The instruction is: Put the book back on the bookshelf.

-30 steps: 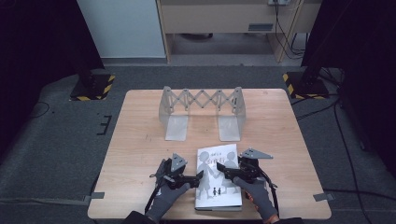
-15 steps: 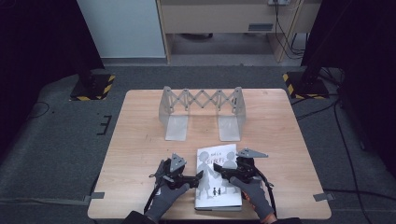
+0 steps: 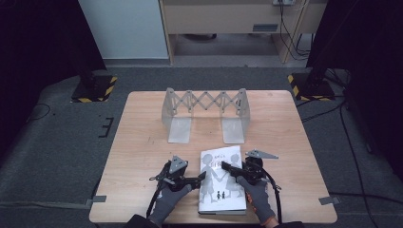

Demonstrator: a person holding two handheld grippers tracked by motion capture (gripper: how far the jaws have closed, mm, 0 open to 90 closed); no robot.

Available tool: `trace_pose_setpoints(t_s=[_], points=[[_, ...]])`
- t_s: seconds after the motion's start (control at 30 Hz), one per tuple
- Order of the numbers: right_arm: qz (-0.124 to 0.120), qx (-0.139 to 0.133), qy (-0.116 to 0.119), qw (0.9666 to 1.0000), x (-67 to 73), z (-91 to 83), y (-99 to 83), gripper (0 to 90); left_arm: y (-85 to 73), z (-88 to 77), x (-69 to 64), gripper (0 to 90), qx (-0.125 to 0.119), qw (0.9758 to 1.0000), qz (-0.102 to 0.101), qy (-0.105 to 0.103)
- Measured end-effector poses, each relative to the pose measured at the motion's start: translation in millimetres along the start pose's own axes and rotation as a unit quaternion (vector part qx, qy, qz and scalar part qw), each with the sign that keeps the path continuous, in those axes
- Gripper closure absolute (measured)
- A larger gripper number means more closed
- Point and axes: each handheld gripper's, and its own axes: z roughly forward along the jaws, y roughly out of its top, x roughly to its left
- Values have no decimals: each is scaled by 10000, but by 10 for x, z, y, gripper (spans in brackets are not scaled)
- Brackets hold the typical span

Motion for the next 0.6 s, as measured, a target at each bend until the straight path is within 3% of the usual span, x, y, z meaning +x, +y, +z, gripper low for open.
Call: trace_pose_setpoints(t_s=[0.3, 0.6], points=[[118, -98, 61, 9999, 21, -39, 20, 609, 8, 10, -11, 139, -18, 9999, -17, -142], [7, -301, 291, 9991, 63, -135, 72, 681, 15, 7, -14, 126, -67, 9993, -62, -365]])
